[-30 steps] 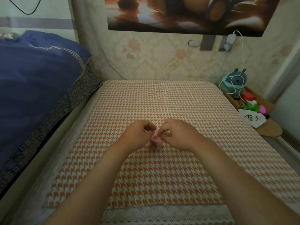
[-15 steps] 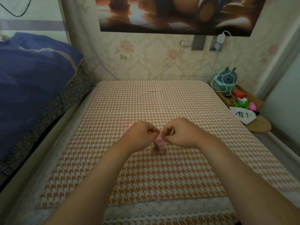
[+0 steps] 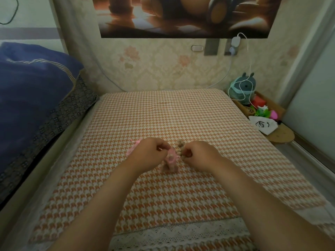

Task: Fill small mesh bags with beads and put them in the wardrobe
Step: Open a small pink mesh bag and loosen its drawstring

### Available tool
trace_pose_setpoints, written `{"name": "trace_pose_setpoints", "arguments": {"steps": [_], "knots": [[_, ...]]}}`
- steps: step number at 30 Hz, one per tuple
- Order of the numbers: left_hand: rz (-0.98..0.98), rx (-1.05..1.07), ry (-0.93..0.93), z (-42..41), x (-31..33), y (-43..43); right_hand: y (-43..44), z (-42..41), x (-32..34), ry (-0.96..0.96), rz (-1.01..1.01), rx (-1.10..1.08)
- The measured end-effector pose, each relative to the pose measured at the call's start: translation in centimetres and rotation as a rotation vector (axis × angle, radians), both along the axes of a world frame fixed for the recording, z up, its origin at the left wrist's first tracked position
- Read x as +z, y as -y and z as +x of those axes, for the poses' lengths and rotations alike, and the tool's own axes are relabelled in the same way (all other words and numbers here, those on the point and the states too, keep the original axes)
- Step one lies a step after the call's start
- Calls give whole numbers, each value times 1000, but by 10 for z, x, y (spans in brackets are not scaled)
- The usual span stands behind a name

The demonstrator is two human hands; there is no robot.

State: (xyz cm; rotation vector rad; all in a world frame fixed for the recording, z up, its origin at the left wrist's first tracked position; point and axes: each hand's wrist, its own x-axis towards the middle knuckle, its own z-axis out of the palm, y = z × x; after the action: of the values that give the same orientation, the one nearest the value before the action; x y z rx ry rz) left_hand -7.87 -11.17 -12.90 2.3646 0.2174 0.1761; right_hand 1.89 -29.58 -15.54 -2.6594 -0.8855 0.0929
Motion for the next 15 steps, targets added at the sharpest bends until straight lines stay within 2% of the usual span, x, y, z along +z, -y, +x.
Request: {"name": "trace_pose_setpoints", "arguments": {"steps": [6, 10, 12, 15], "knots": [[-4, -8, 7, 1, -4, -3, -20, 0, -5, 164, -134, -36], [-8, -10, 8, 2, -5, -7, -22, 0, -3, 138, -144, -46], [-11, -7, 11, 2, -5, -7, -19, 0, 3, 80, -55, -70], [-21, -10, 22, 2, -6, -6, -16, -1, 18, 52, 217, -85]]}}
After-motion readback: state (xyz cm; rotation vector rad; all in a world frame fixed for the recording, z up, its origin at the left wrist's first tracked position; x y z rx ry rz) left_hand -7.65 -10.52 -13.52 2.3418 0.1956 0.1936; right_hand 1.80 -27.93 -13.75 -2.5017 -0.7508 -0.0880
